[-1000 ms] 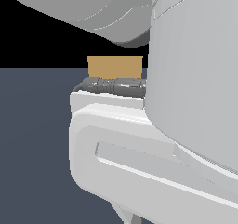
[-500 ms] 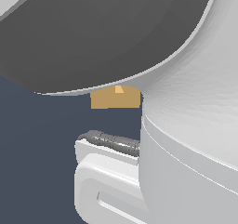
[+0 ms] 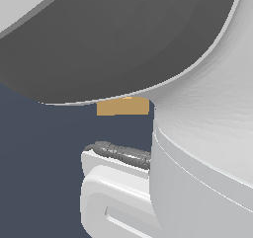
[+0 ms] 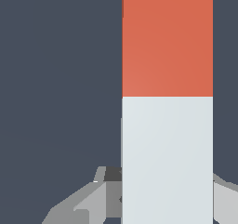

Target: Insert the peg into the horizontal hole in a box.

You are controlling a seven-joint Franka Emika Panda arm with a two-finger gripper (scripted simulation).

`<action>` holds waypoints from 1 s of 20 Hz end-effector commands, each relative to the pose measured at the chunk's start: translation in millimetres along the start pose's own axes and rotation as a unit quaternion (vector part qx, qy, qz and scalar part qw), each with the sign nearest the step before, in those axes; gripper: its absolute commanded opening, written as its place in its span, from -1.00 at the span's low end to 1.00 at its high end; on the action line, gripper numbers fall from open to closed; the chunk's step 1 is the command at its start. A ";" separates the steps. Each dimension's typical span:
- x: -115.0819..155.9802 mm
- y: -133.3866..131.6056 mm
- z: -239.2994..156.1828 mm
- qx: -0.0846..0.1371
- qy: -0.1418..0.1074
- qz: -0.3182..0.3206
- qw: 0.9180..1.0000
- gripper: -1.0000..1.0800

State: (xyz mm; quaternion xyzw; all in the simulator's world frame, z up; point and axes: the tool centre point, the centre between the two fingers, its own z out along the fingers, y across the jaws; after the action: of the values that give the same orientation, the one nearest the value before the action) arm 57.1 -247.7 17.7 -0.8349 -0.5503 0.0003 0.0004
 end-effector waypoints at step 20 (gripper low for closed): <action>100.4 -39.3 -25.4 0.000 0.000 -0.079 0.997 -1.00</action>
State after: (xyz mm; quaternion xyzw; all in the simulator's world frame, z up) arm 59.4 -160.6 36.3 -0.7980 -0.6027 0.0019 0.0015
